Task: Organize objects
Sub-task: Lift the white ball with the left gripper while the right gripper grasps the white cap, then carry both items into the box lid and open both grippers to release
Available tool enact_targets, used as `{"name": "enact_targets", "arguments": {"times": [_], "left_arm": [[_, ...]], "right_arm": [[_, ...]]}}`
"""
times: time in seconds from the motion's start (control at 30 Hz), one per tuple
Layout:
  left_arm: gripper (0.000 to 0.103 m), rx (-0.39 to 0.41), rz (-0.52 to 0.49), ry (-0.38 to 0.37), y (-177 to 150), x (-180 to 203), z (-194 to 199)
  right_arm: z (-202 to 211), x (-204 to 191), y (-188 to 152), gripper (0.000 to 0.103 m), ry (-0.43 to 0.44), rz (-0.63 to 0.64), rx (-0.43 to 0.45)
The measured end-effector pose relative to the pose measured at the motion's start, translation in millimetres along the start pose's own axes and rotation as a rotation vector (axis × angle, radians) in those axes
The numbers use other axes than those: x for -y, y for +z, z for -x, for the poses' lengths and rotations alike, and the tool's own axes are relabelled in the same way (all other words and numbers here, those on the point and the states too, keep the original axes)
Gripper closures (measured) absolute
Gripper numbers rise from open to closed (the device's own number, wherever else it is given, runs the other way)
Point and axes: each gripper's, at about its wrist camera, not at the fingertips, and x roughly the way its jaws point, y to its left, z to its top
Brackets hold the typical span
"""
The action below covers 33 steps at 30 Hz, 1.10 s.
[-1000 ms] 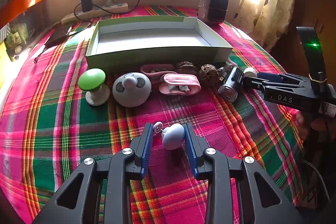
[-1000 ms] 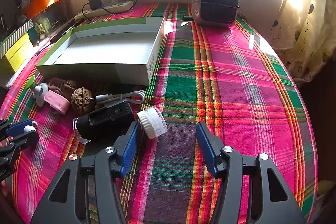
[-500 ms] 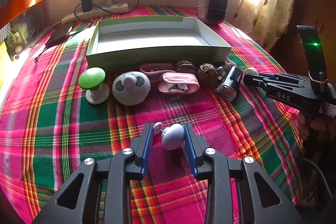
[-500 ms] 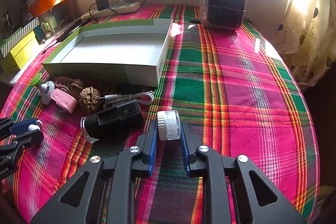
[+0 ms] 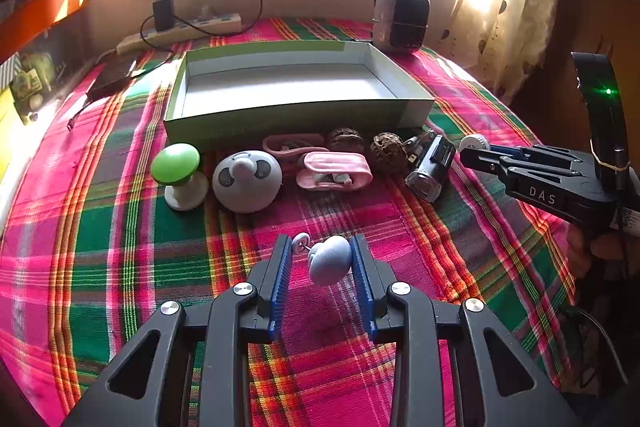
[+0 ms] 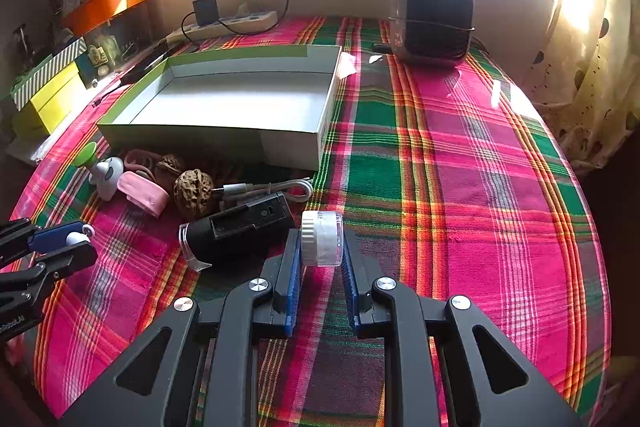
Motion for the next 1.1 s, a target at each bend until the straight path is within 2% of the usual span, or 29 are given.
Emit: {"name": "enact_targets", "arguments": {"times": [0.27, 0.57, 0.83, 1.1], "left_arm": [[0.075, 0.035, -0.004, 0.0, 24, -5, 10], [0.075, 0.036, 0.0, -0.003, 61, -20, -2], [0.075, 0.042, 0.033, -0.005, 96, -40, -22], [0.075, 0.019, 0.059, 0.038, 130, -65, -55]], "right_arm": [[15, -11, 19, 0.083, 0.019, 0.021, 0.042], [12, -27, 49, 0.083, 0.053, 0.047, 0.064], [-8, -41, 83, 0.083, 0.08, 0.05, 0.06], [-46, -53, 114, 0.083, 0.105, 0.053, 0.03]]}}
